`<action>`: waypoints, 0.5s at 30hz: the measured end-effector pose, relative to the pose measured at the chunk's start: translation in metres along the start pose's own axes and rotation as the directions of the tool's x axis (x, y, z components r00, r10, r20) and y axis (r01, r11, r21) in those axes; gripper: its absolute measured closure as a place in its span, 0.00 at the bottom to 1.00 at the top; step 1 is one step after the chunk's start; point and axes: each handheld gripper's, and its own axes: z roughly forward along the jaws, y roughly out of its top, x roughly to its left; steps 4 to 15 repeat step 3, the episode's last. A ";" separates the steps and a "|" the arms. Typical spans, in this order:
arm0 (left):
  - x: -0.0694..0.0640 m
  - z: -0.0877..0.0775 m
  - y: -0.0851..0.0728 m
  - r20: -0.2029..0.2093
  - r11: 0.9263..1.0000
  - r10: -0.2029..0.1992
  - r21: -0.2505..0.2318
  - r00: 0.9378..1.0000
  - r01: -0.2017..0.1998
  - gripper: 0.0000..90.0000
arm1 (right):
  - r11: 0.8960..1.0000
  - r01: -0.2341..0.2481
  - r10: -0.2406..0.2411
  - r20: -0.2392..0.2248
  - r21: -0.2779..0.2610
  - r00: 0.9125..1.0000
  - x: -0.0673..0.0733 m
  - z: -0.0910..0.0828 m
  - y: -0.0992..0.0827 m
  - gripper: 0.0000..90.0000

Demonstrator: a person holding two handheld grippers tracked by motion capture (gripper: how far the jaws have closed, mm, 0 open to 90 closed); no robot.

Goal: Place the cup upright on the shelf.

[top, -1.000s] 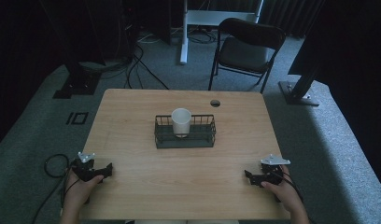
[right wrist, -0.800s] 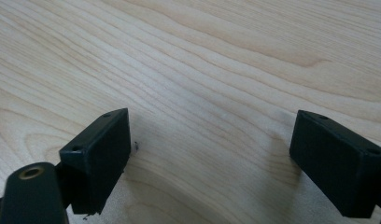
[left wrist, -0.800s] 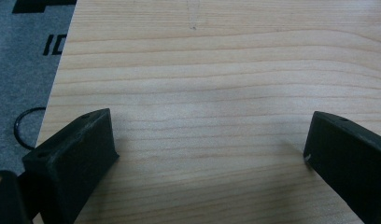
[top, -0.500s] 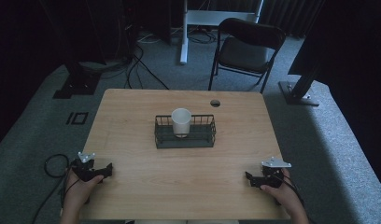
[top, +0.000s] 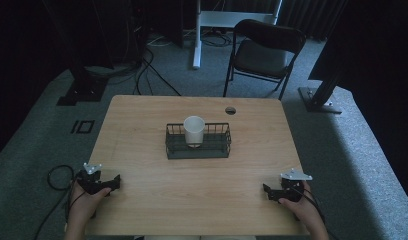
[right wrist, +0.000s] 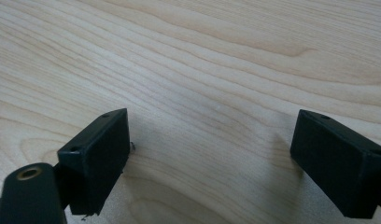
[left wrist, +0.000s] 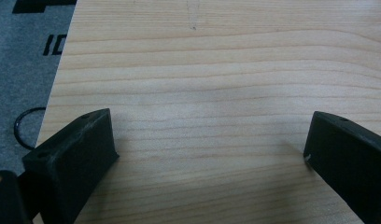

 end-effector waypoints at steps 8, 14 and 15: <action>0.000 0.000 0.000 0.000 1.000 0.000 0.000 1.000 0.000 0.03 | 1.000 0.000 0.000 0.000 0.000 1.000 0.000 0.000 0.000 0.13; 0.000 0.000 0.000 0.000 1.000 0.000 0.000 1.000 0.000 0.03 | 1.000 0.000 0.000 0.000 0.000 1.000 0.000 0.000 0.000 0.13; 0.000 0.000 0.000 0.000 1.000 0.000 0.000 1.000 0.000 0.03 | 1.000 0.000 0.000 0.000 0.000 1.000 0.000 0.000 0.000 0.13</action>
